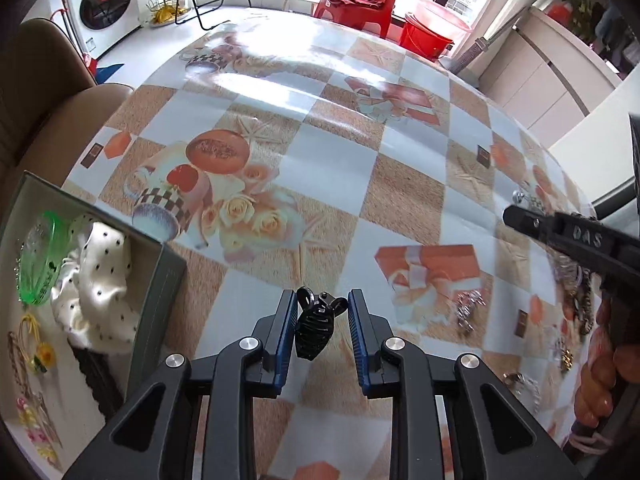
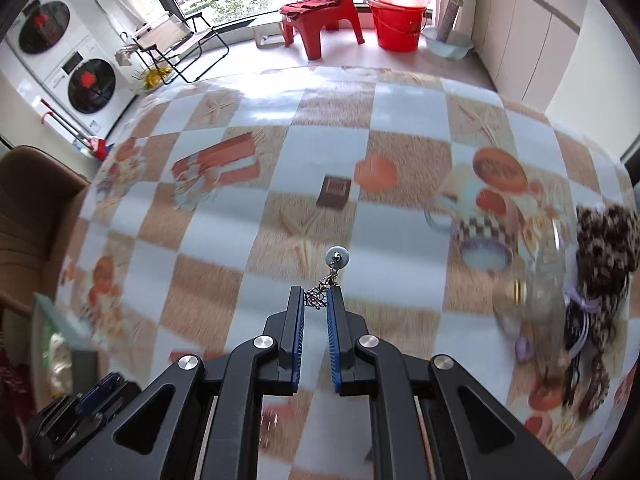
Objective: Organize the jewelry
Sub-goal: 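Carry the black claw clip and silver earring over the tray with both tools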
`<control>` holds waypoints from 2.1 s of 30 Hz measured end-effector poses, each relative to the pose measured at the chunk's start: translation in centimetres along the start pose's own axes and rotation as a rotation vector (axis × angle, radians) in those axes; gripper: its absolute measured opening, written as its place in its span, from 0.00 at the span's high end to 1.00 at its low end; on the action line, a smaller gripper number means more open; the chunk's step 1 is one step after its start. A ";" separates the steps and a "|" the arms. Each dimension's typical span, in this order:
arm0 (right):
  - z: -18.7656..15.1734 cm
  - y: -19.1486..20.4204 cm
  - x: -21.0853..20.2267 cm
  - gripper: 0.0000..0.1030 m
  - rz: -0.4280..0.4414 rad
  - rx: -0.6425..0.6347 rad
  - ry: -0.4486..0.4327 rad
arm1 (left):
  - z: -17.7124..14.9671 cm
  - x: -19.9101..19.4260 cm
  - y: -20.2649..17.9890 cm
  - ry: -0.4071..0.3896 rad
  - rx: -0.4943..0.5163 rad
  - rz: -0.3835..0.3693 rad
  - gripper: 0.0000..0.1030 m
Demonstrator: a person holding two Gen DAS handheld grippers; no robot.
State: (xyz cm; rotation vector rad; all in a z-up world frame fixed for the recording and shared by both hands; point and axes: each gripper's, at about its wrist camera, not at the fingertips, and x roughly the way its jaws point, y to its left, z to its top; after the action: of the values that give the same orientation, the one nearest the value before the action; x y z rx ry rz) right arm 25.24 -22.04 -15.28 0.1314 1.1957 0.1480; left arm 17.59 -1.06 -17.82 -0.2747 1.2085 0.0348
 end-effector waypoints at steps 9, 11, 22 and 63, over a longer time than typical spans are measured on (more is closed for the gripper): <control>-3.9 -0.7 -4.2 0.88 0.096 0.040 0.051 | -1.9 -3.3 -1.4 0.014 0.050 0.001 0.71; -4.6 -0.7 -5.1 0.88 0.113 0.046 0.061 | -2.6 -4.3 -2.0 0.019 0.066 0.004 0.71; -9.5 -1.0 -9.5 0.88 0.150 0.067 0.108 | -7.4 -9.1 -3.2 0.041 0.091 0.028 0.71; -20.7 17.0 -13.8 0.88 0.129 -0.014 0.174 | -14.7 -16.4 15.5 0.092 0.083 0.053 0.71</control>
State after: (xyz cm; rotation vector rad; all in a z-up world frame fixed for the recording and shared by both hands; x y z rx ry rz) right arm 0.24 -7.43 -7.07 0.1869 1.3597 0.2854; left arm -4.43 12.56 -10.40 -0.1732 1.3053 0.0187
